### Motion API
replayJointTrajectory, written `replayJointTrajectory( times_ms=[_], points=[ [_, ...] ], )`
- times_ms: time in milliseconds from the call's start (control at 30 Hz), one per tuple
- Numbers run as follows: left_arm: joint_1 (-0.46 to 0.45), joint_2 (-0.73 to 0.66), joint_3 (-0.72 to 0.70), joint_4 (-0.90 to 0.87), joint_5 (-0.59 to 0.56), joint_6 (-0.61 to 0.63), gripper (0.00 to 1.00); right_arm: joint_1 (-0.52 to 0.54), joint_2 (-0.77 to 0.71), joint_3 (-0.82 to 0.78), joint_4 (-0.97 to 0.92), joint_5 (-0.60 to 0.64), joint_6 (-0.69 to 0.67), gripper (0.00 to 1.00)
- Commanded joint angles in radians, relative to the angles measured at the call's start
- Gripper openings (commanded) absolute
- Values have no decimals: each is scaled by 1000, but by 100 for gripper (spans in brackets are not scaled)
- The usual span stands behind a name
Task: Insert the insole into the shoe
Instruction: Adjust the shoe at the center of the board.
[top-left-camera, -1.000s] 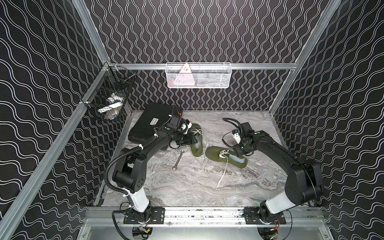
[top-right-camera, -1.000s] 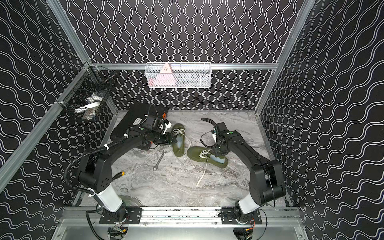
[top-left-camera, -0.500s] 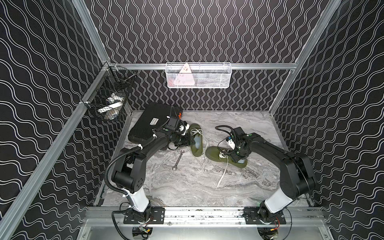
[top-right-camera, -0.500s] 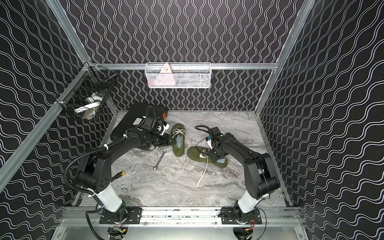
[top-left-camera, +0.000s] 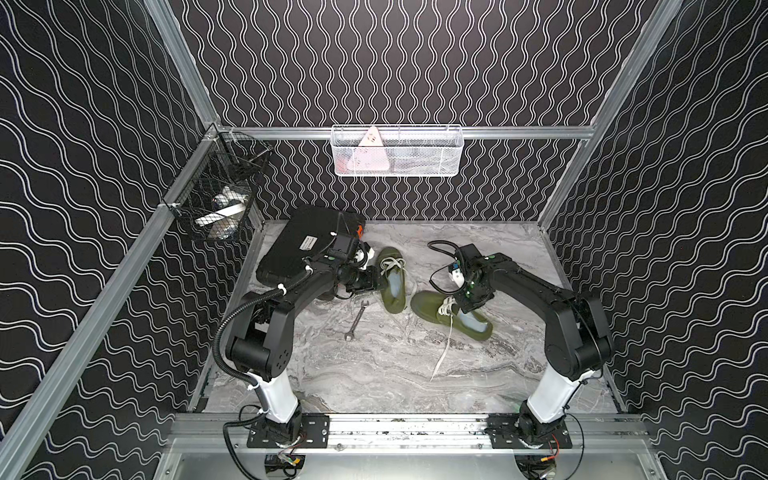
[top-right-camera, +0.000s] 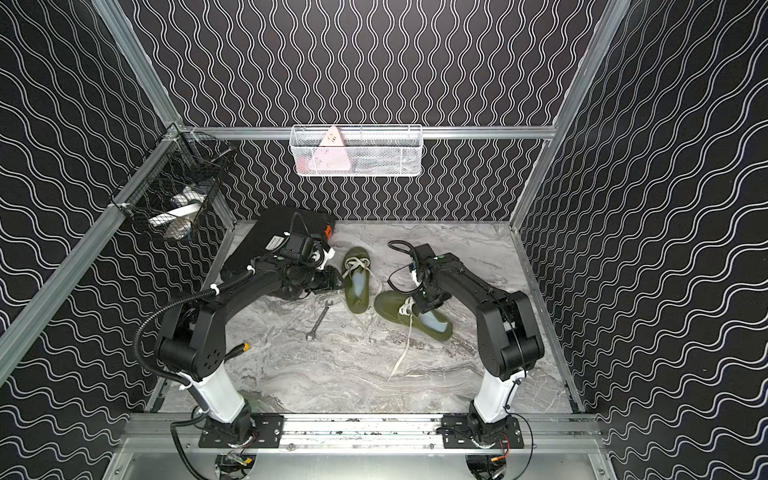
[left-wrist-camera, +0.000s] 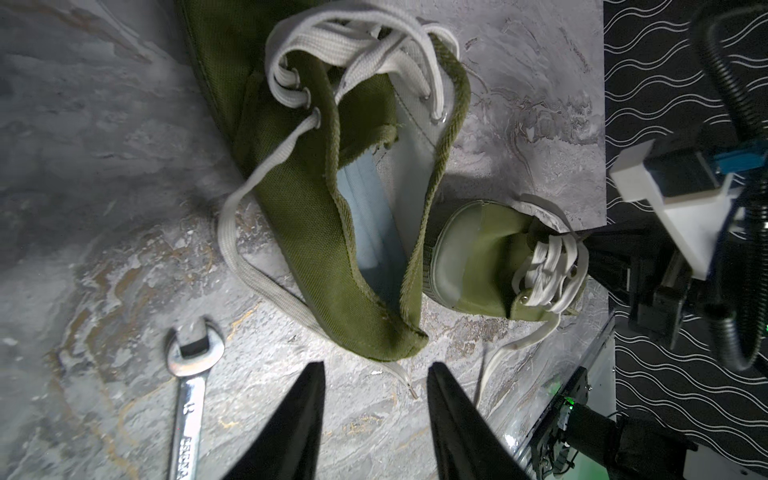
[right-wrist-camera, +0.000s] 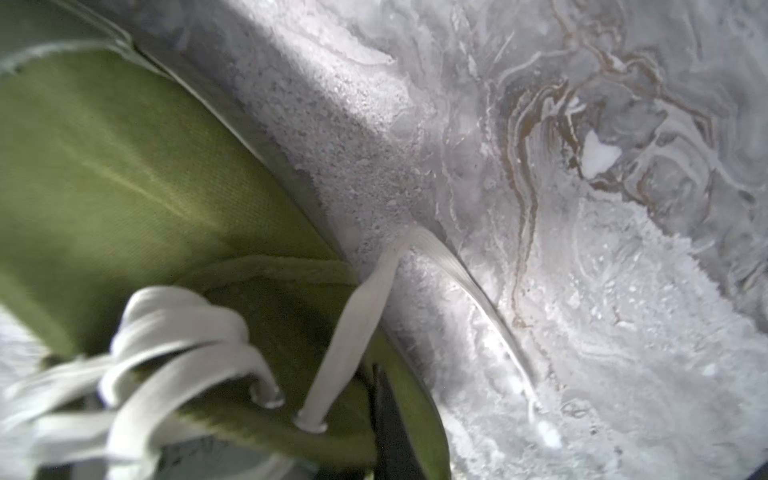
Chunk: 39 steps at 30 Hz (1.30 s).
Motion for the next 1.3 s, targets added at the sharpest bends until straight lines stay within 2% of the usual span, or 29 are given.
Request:
replayJointTrajectory(
  times_ms=[0,300,467,600,733,1033,1133,1267],
  points=[
    [2,-6,-6,23,-2,15,46,-10,-7,20,-43,-49,148,0],
    [4,-21,-9,9,0,17,46,-84,-53,-9,-64,-146,348,0],
    [5,-24,-11,13,4,9,46,-154,-87,-87,15,-227,471,0],
    [4,-34,-22,13,-5,13,46,-156,-64,-104,95,-317,579,0],
    [4,-42,-42,28,-3,2,46,-152,-11,-65,168,-369,686,0],
    [9,-60,-77,57,9,-12,46,-89,132,109,233,-347,814,0],
    [9,-71,-90,75,9,-21,47,-63,184,169,229,-327,821,0],
    [10,-71,-87,65,10,-9,47,-42,242,226,238,-364,809,0]
  ],
)
